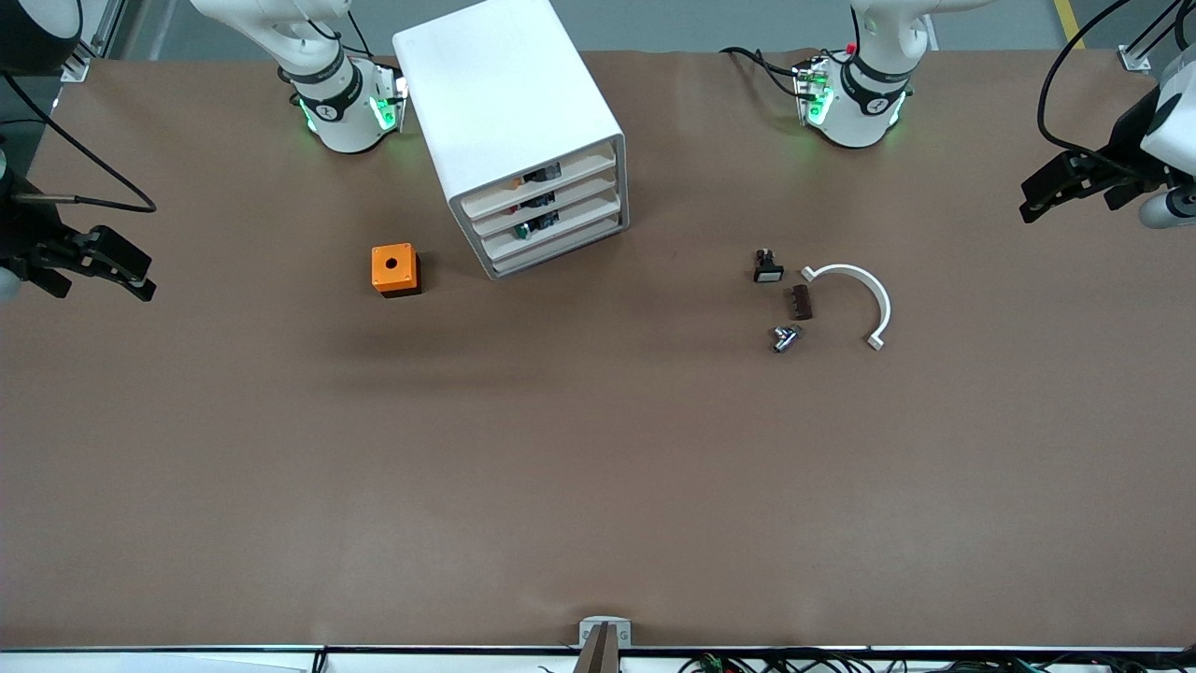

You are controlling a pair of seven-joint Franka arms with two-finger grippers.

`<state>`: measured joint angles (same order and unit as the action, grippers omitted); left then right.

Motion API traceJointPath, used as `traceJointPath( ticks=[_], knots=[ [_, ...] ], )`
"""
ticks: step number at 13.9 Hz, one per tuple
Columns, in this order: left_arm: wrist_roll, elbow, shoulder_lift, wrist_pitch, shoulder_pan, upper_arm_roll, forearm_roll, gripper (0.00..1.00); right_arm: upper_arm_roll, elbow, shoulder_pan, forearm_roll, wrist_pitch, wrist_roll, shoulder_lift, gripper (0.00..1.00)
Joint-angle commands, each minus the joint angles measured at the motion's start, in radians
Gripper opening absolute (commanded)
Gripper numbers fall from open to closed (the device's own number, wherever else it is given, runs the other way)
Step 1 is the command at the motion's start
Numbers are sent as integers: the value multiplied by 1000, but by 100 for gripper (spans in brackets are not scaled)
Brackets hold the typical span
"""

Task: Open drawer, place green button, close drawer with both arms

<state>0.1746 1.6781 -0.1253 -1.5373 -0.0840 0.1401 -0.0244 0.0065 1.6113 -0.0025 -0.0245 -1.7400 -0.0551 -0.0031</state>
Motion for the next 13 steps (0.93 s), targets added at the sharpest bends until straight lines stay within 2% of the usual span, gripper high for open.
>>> traceJointPath(
  ticks=[1,13],
  knots=[
    [-24,-14,-10,-6,-16,12,11,100,7,7,-11,-20,-6,0,-8,100],
    [-121,-43,4,37,-6,32,7,100,4,9,-14,-18,-3,1,-6,100]
  ],
)
